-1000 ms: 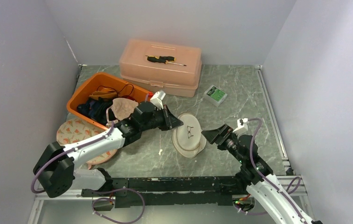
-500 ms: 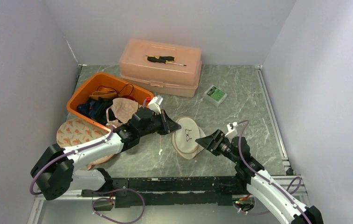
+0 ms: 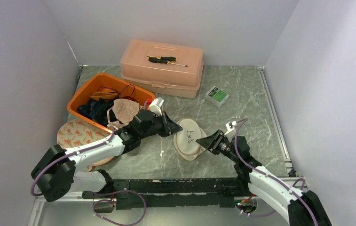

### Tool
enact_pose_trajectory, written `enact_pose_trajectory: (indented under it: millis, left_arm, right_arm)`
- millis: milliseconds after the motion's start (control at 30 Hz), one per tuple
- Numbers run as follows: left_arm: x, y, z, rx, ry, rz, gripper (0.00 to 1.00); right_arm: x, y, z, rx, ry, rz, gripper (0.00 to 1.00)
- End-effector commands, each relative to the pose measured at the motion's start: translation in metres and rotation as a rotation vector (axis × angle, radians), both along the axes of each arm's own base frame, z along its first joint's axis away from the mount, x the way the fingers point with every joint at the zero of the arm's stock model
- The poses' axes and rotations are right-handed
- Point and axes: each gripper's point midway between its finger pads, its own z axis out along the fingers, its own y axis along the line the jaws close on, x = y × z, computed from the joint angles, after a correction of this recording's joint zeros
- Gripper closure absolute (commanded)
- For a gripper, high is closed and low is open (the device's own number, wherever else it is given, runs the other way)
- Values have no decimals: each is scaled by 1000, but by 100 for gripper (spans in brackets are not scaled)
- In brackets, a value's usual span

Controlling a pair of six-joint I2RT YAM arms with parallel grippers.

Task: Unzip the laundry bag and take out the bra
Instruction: Close the laundry bag at the center of the board.

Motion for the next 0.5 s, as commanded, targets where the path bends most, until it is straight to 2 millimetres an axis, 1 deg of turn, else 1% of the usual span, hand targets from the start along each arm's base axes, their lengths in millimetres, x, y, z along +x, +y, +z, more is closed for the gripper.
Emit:
enact_pose_trajectory:
  millis: [0, 67, 133, 167, 233, 267, 300, 367, 467]
  left_arm:
    - [1, -6, 11, -46, -26, -12, 97]
    - [0, -6, 10, -43, -25, -14, 97]
    - [0, -5, 8, -37, -23, -12, 97]
    - [0, -4, 7, -32, -21, -10, 97]
    - [0, -2, 1, -11, -16, -5, 97]
    - [0, -1, -3, 9, -9, -4, 97]
    - [0, 0, -8, 28, -4, -3, 97]
    - [1, 1, -19, 74, 10, -4, 97]
    - [3, 4, -36, 125, 30, 4, 97]
  right_arm:
    - [3, 2, -3, 3, -25, 11, 56]
    - [3, 3, -5, 1, -21, 14, 62]
    - [3, 1, -5, -8, -29, 9, 72]
    - [3, -1, -8, -29, -31, 2, 76]
    - [9, -5, 2, -77, -67, -14, 90]
    - [13, -8, 7, -113, -86, -27, 95]
    - [14, -13, 6, -154, -89, -40, 100]
    - [14, -22, 7, -212, -97, -60, 100]
    - [14, -28, 8, -260, -110, -67, 100]
